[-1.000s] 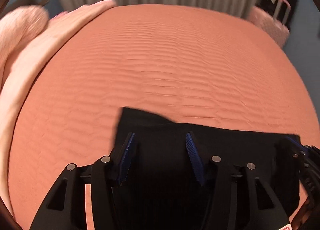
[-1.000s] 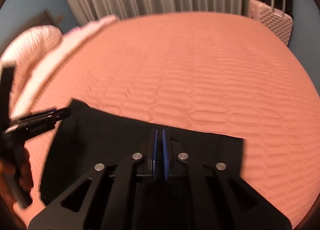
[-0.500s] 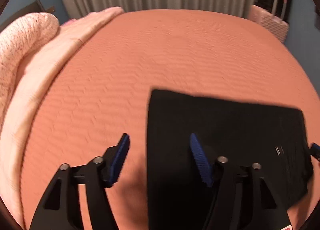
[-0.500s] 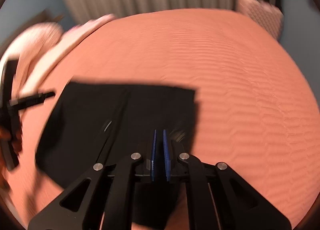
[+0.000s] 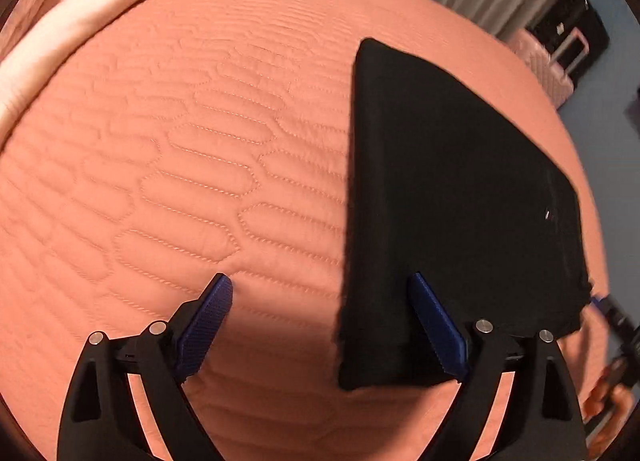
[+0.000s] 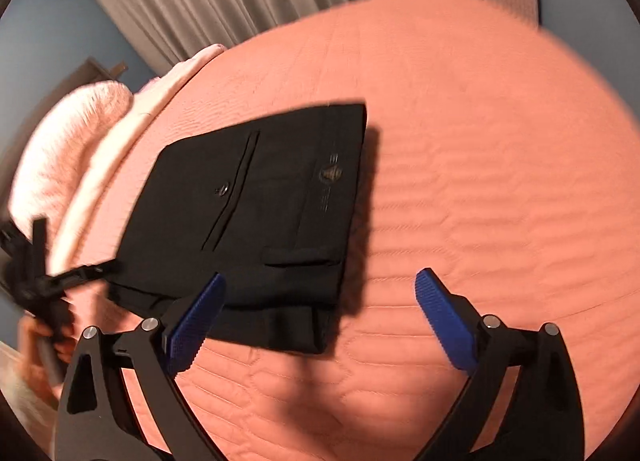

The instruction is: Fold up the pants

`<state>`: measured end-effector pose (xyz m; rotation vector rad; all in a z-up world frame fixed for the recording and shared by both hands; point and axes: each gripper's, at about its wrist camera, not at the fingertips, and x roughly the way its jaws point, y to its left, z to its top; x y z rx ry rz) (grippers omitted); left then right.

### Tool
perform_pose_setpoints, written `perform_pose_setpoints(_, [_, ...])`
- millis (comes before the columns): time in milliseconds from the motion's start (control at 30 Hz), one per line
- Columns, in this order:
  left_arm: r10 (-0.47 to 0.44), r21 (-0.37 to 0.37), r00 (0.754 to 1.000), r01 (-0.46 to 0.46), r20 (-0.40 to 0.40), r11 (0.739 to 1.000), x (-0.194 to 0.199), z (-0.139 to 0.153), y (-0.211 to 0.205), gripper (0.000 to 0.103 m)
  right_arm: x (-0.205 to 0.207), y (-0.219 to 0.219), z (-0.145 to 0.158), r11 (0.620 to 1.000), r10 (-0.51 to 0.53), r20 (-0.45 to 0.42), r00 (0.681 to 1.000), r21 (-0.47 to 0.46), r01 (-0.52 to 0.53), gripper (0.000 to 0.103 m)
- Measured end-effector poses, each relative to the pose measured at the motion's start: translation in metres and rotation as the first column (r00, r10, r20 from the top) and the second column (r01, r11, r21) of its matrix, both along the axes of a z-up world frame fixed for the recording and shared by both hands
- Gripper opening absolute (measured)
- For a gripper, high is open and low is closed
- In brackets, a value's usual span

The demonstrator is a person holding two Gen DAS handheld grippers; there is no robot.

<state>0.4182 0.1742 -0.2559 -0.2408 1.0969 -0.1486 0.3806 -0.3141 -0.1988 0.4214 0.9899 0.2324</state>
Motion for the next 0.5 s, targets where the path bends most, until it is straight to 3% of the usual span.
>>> perform_pose_setpoints(67, [-0.016,0.01,1.0,0.016,0.018,1.0,0.003,-0.003,-0.01,0.092,0.012,0.007,-0.016,0.999,0.013,-0.038,0.999,0.042,-0.012,0.089])
perform_pose_setpoints(167, [-0.017,0.048,0.999,0.014,0.05,0.999,0.01,-0.006,-0.02,0.093,0.025,0.012,-0.022,0.995,0.032,-0.01,0.999,0.093,-0.031,0.089])
perform_pose_setpoints(200, [-0.012,0.041,0.998,0.01,0.057,0.999,0.01,-0.011,-0.016,0.098,0.028,0.015,-0.024,0.993,0.034,-0.006,0.999,0.116,-0.033,0.089])
perform_pose_setpoints(300, [-0.07,0.025,0.996,0.069,0.05,0.997,0.019,-0.01,-0.032,0.097,0.039,0.034,-0.027,0.997,0.055,0.014,0.998,0.051,-0.056,0.088])
perform_pose_setpoints(333, [-0.158,-0.025,0.986,0.159,0.046,0.987,0.018,-0.009,-0.045,0.072,0.039,0.037,-0.026,0.998,0.053,0.014,0.999,0.036,-0.053,0.086])
perform_pose_setpoints(400, [-0.183,0.042,0.982,0.181,0.048,0.983,0.023,-0.01,-0.062,0.067,0.044,0.036,-0.023,0.999,0.034,-0.008,0.999,0.034,-0.034,0.067])
perform_pose_setpoints(433, [-0.184,0.056,0.982,0.181,0.045,0.982,0.026,-0.011,-0.065,0.064,0.046,0.032,-0.022,0.998,0.021,-0.02,1.0,0.06,-0.02,0.049])
perform_pose_setpoints(467, [-0.155,0.018,0.988,0.155,0.027,0.988,0.03,-0.012,-0.061,0.06,0.047,0.024,-0.022,0.992,0.008,-0.042,0.999,0.126,-0.003,0.035])
perform_pose_setpoints(500, [-0.12,-0.023,0.993,0.12,0.006,0.992,0.034,-0.01,-0.054,0.04,0.047,0.023,-0.02,0.99,0.008,-0.049,0.999,0.139,-0.001,0.032])
